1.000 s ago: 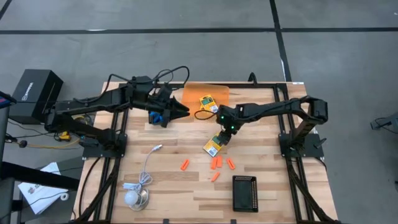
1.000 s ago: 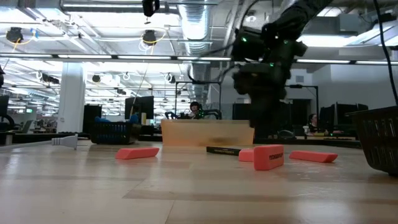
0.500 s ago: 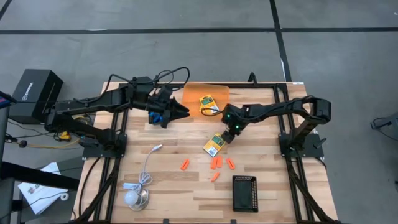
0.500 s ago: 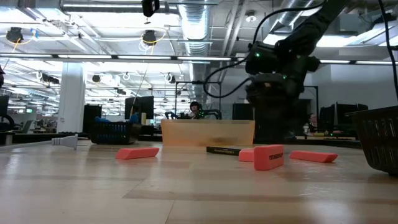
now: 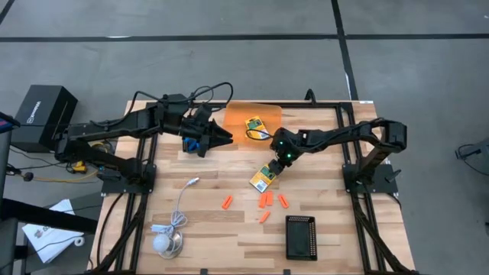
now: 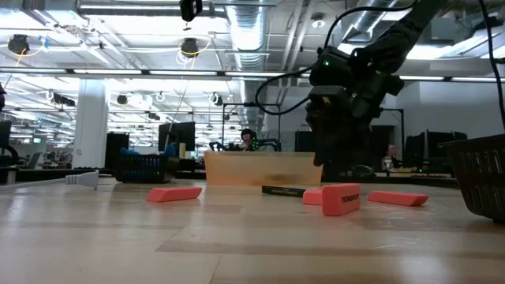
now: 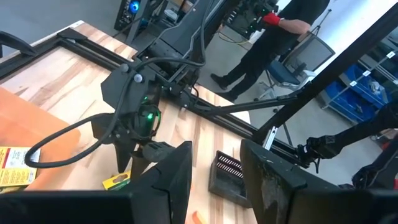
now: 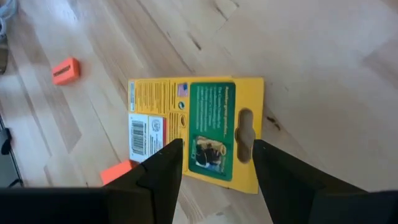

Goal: Pick & Place School Supplies
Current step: Put the crayon box into the orange bin

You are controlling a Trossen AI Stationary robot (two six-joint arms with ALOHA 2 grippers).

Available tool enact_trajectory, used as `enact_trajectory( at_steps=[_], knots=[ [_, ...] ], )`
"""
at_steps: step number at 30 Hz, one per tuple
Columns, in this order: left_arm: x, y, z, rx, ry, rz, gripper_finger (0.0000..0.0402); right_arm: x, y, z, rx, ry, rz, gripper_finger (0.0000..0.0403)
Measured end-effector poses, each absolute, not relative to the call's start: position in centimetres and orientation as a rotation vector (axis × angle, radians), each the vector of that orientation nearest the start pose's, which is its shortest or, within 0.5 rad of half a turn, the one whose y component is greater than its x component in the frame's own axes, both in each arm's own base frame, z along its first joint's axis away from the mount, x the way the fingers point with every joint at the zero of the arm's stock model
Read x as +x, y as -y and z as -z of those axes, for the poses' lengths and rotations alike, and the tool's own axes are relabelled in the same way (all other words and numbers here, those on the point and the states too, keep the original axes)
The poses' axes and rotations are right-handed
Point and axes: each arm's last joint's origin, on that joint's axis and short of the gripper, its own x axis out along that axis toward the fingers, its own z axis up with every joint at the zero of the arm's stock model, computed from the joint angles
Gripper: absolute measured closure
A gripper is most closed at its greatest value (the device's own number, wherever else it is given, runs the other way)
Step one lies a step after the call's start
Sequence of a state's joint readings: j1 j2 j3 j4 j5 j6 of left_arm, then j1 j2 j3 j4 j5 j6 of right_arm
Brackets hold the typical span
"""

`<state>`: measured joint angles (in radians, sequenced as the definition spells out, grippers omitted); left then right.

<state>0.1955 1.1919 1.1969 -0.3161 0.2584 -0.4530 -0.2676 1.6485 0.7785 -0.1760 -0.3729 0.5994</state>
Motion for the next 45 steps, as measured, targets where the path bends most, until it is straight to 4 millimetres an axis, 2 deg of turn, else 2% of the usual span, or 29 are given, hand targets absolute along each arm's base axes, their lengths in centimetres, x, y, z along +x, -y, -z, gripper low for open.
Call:
enact_trajectory(
  at_steps=[4,10,30,36,41,45],
  knots=[
    [25.5,-4.3,-38.0,-0.521,-0.317,-0.009,0.027,27.6,6.5,-12.4,0.89,-1.057,0.23,0.0217],
    [25.4,-4.3,-38.0,-0.522,-0.323,-0.011,0.027,26.8,6.3,-11.7,0.901,-1.058,0.234,0.0217],
    [25.4,-4.2,-37.8,-0.537,-0.343,0.012,0.027,27.8,6.1,-12.0,0.972,-0.952,0.215,0.025],
    [25.4,-4.2,-37.8,-0.537,-0.343,0.012,0.027,27.8,5.9,-12.0,0.978,-0.955,0.218,0.03],
    [25.4,-4.2,-37.8,-0.532,-0.345,0.012,0.027,27.8,5.9,-12.0,0.981,-0.964,0.219,0.039],
    [25.4,-4.2,-37.8,-0.531,-0.346,0.012,0.027,27.8,5.9,-12.1,0.984,-0.963,0.198,0.04]
  ],
)
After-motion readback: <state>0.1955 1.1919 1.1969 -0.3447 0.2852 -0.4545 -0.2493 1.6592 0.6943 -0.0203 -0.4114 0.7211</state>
